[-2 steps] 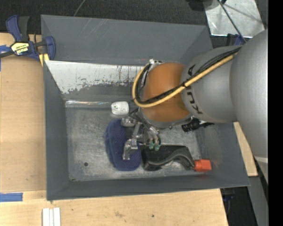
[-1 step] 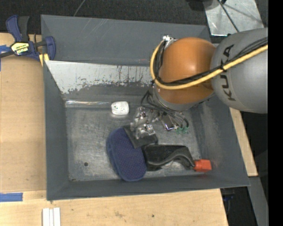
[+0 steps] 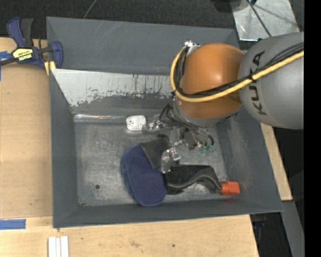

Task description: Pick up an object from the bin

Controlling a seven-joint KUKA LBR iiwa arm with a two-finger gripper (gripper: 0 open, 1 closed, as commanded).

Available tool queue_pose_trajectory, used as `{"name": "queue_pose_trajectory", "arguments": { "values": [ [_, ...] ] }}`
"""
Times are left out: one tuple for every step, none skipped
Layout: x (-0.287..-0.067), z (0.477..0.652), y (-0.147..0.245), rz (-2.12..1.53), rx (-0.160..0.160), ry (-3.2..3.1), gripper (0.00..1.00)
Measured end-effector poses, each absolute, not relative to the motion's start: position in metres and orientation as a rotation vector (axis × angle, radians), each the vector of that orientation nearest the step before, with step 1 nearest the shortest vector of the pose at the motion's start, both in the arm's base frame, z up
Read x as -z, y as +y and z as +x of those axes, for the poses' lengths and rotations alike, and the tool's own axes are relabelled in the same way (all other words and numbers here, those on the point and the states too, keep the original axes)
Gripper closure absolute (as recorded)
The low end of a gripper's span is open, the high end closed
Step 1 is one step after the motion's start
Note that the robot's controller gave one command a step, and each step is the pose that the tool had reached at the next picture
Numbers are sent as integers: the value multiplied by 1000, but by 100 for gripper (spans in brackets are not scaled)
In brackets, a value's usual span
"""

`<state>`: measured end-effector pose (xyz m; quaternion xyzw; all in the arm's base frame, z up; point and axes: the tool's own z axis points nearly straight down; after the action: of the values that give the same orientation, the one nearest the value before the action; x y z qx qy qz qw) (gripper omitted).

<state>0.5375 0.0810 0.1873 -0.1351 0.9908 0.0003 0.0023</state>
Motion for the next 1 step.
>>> {"name": "queue_pose_trajectory", "arguments": {
  "values": [
    [-81, 564, 172, -1039, 3, 2970, 0]
  ]
}}
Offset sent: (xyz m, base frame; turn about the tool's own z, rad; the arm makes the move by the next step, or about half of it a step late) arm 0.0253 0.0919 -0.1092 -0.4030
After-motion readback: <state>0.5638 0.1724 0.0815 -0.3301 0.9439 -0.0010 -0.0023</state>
